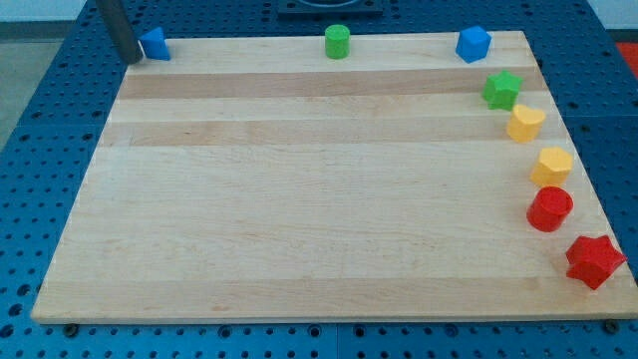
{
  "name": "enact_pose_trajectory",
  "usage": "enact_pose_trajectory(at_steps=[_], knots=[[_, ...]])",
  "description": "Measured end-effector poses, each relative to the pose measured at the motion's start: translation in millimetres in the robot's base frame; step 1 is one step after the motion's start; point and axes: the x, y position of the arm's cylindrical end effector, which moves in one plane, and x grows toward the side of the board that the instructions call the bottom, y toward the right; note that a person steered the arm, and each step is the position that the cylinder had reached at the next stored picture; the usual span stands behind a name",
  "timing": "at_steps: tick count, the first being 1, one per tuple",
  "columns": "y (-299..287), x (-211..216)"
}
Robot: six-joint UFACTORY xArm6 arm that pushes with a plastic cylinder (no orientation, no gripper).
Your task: Slightly move the triangle to the right
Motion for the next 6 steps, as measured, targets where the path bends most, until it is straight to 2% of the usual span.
enact_pose_trajectory(at_steps=[1, 3, 4, 5, 6], knots=[[0.0, 0.0], [0.0, -35.6], [1.5, -23.1], [60.0, -1.1], [65.3, -1.6]])
